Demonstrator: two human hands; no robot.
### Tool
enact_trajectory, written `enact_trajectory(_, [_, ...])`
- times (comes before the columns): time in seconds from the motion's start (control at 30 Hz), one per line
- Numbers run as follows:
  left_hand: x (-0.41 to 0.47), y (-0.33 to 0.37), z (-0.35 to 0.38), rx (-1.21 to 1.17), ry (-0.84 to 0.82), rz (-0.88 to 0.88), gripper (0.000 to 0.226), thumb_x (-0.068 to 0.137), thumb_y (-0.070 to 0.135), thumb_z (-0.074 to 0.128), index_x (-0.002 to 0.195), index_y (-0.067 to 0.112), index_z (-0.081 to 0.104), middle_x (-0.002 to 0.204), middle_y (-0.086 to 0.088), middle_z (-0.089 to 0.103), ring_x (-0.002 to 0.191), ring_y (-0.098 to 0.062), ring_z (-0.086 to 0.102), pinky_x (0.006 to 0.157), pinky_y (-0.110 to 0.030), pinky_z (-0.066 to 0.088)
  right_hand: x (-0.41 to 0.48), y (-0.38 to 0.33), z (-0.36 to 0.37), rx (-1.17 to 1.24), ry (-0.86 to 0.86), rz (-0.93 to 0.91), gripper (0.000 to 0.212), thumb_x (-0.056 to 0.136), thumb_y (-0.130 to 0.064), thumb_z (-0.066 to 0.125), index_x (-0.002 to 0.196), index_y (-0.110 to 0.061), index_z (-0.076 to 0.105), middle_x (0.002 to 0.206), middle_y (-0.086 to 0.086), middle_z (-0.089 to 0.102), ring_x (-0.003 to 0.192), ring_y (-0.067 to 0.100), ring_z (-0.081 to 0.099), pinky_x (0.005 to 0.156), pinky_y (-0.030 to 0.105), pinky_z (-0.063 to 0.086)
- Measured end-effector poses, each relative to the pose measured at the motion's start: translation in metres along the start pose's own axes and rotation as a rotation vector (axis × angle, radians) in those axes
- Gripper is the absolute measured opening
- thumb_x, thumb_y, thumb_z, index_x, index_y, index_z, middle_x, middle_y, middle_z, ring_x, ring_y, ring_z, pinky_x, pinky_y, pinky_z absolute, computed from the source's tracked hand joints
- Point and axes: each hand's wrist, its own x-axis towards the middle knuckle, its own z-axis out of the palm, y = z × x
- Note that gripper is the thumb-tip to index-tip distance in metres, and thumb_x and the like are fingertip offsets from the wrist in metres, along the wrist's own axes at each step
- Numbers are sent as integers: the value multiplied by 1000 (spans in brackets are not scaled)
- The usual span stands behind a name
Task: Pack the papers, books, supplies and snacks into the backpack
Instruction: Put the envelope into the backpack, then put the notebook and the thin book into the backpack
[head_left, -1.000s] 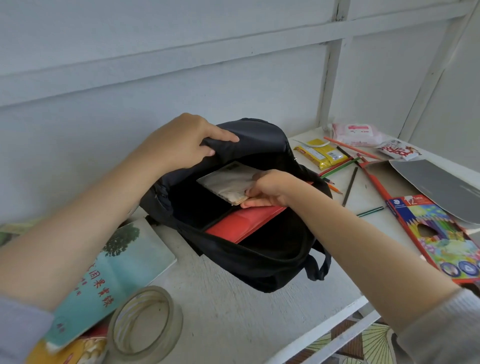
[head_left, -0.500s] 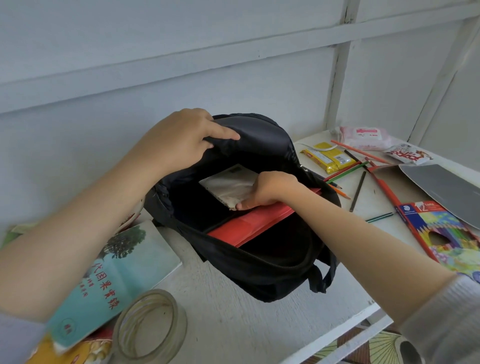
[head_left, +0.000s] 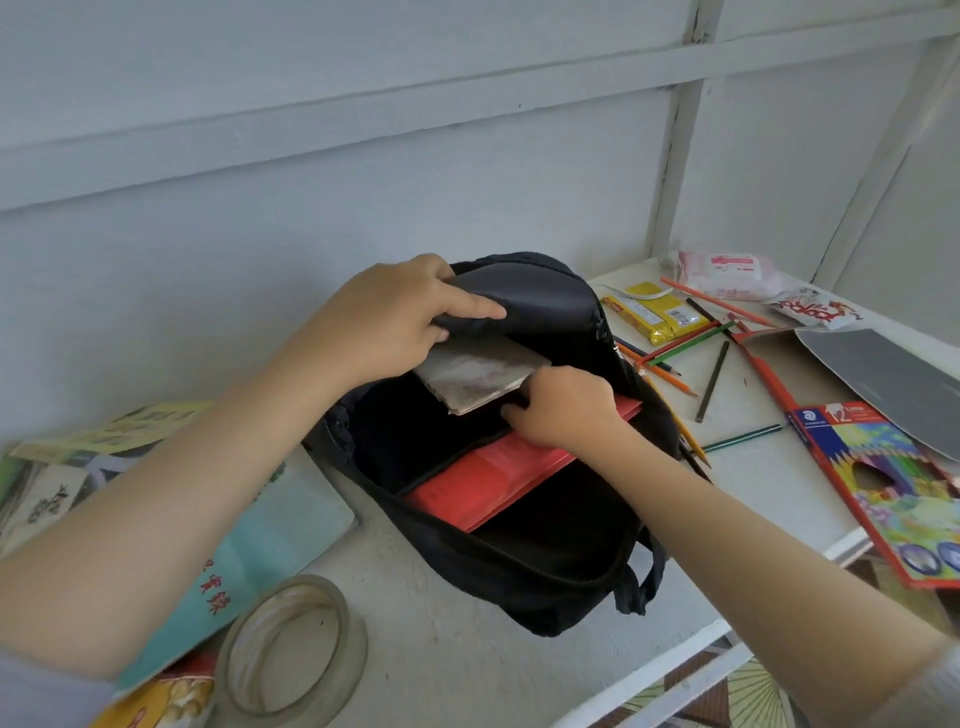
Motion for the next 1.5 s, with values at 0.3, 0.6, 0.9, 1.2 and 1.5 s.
enact_trajectory(0.3, [15,50,67,-24,-251,182,65,87,20,59,140,45,31,156,-7,4,142,-20,2,113,-27,-2,-99,90,-11,619,227,231,18,92,-17,54,97,-21,71,69,-19,59,59,-6,54,53,6,38])
enact_trajectory(0.6, [49,110,109,-316,260,440,28,86,13,59,112,18,66,102,2,66,97,-17,55,84,-30,46,-124,221,-16,451,603,875,35,88,-15,50,123,-16,58,124,16,56,95,30,59,83,37,48])
enact_trajectory(0.9, [54,135,173,-251,-128,371,51,95,49,26,144,33,31,155,-2,17,143,-16,5,110,-25,-2,-126,277,-19,707,520,1104,51,94,-14,45,144,-16,34,130,17,53,112,34,54,77,29,39])
enact_trajectory(1.2, [54,139,181,-253,-157,416,67,87,53,6,142,29,36,154,0,23,143,-16,8,114,-33,12,-118,302,-18,1070,840,1155,63,87,-3,51,142,-25,32,135,10,45,96,20,52,85,31,50])
enact_trajectory(1.5, [61,148,165,-129,114,612,44,95,38,31,129,20,54,135,-7,51,131,-23,38,106,-31,24,-97,308,-32,1229,695,972,58,92,6,39,138,-30,41,117,9,43,68,23,57,38,17,49])
